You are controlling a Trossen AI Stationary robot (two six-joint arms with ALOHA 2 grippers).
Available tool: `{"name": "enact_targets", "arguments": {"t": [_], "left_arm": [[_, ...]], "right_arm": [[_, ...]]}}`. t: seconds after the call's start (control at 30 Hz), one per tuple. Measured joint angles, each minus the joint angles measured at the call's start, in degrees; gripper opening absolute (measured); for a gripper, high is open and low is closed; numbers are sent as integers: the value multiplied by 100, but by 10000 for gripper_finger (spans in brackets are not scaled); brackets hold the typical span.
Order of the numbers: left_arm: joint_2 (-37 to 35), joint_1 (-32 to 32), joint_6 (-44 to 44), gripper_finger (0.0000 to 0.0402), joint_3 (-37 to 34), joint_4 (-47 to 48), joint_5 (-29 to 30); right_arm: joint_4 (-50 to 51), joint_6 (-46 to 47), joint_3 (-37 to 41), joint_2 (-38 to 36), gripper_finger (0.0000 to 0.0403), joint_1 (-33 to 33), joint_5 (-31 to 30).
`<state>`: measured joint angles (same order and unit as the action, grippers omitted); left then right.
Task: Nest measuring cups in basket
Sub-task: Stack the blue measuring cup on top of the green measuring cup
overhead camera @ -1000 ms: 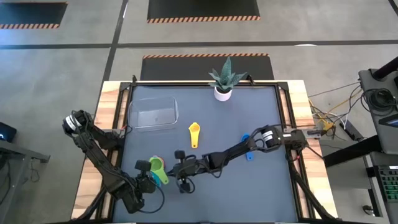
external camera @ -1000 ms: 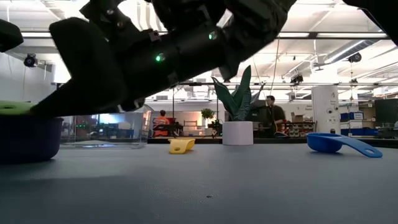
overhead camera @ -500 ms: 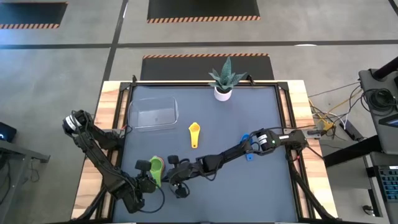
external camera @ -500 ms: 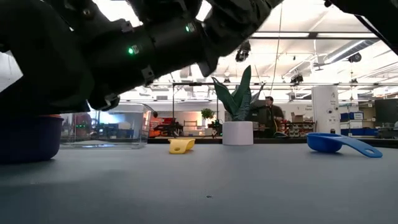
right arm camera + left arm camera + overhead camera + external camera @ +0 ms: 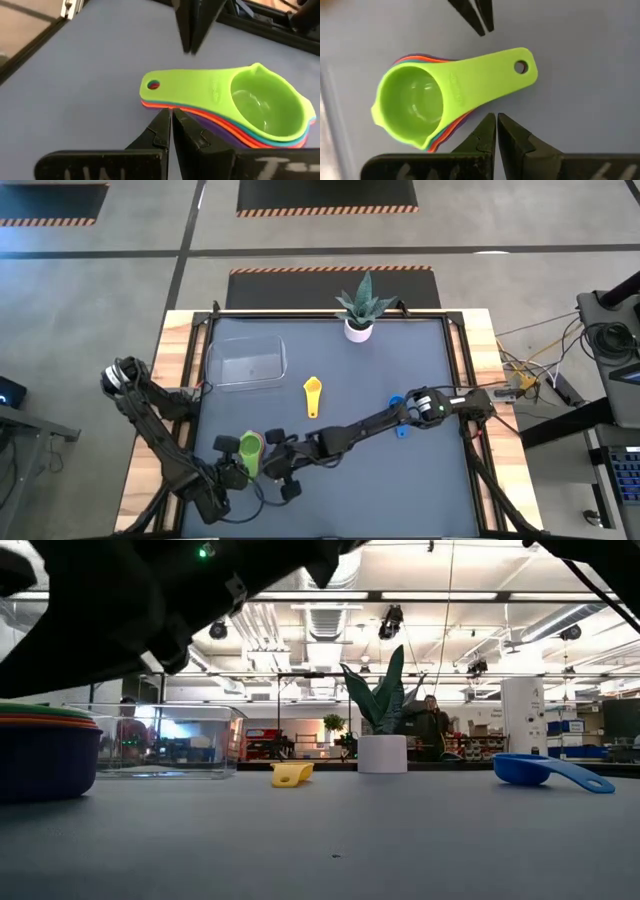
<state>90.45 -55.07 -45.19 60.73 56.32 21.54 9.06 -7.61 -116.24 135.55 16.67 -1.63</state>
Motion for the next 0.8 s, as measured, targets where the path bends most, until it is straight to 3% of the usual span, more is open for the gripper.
{"name": "enact_targets", "arguments": {"t": [0.17, 0.33, 0.57, 0.8], "left_arm": [[-27, -77, 447, 0, 384, 460, 179], [-295, -180, 1525, 0, 574, 509, 740], [-1334, -176, 2368, 0, 446, 313, 1707], [-2280, -172, 2957, 0, 10, -610, 2730]], "right_arm": [[801, -63, -243, -82, 9, -2, -248], [1793, 113, -455, -247, 9, -2, -616], [2875, 514, -475, -560, 9, 17, -1043], [4301, 1238, -466, -885, 9, 71, -1478]]}}
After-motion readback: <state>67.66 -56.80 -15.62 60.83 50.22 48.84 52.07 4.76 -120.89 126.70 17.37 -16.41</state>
